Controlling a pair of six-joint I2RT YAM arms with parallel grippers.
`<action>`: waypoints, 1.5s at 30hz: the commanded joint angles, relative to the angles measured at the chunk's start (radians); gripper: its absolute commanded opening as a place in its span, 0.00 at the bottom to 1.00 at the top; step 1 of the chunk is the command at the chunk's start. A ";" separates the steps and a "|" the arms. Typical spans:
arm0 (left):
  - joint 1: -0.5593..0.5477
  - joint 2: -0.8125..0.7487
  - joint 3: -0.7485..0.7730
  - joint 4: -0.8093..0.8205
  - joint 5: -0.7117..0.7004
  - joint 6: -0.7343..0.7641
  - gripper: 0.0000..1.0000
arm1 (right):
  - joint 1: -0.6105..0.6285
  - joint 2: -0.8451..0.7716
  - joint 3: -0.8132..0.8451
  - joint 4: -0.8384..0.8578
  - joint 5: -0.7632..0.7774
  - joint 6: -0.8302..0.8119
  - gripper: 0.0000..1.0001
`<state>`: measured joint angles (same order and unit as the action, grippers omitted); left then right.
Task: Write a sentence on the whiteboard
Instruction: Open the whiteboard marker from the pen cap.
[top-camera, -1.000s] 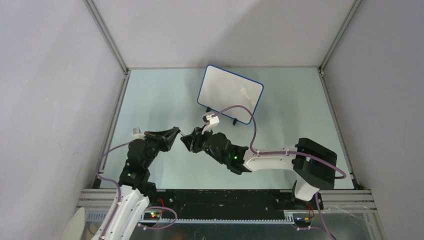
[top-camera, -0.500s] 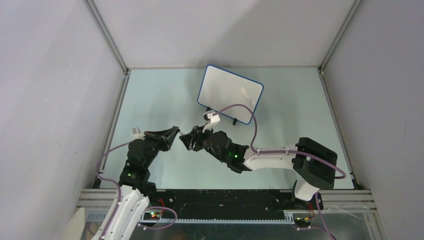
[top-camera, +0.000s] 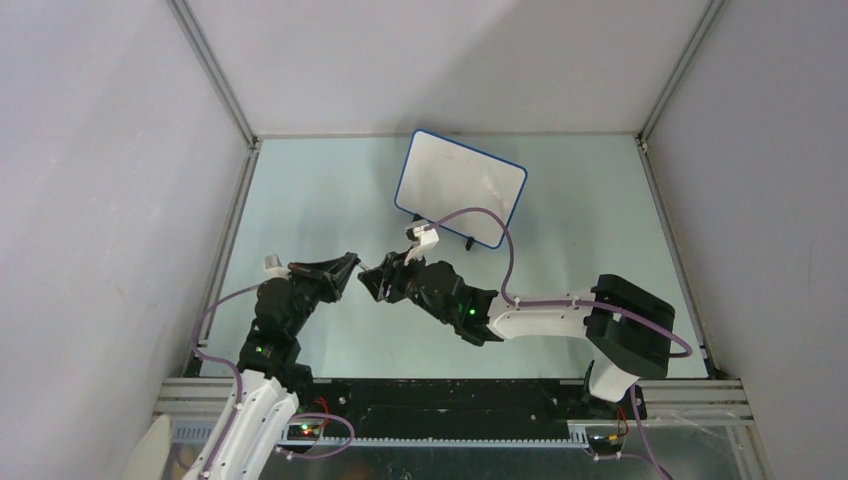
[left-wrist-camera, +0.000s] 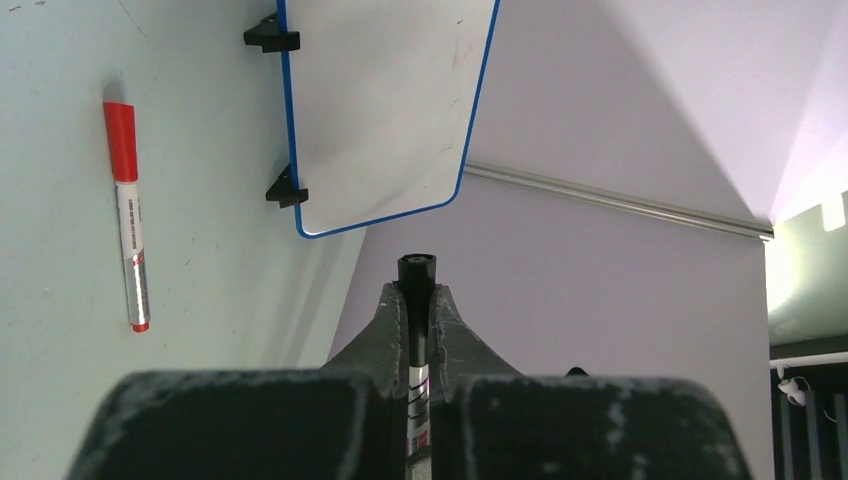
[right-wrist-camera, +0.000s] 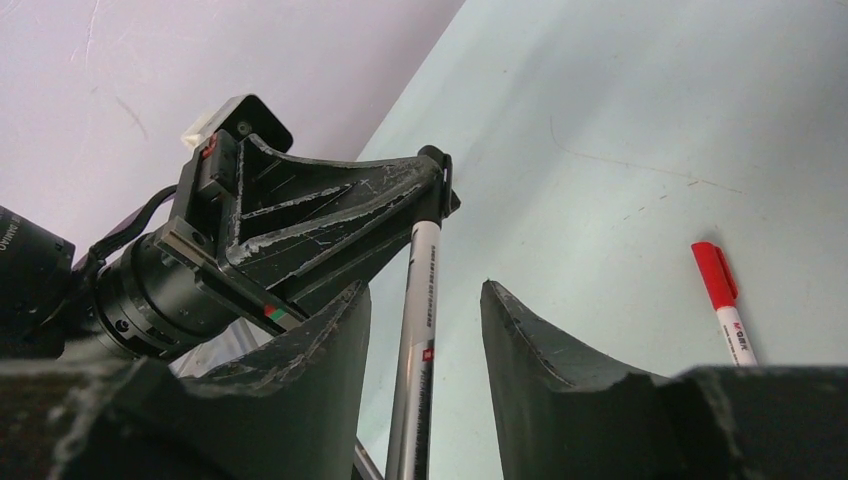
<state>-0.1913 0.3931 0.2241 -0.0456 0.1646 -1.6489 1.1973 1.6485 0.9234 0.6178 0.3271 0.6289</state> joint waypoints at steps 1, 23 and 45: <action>0.000 0.010 -0.015 0.028 0.011 0.006 0.00 | -0.006 -0.007 0.035 0.039 -0.008 0.006 0.50; -0.001 0.019 -0.023 0.034 0.002 0.008 0.00 | -0.010 -0.008 0.035 0.037 -0.021 0.024 0.41; 0.033 0.003 -0.067 0.039 -0.046 -0.033 0.00 | -0.014 -0.078 -0.004 -0.008 -0.043 0.004 0.00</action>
<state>-0.1902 0.3981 0.1875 -0.0204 0.1497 -1.6562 1.1805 1.6482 0.9234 0.5838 0.2989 0.6537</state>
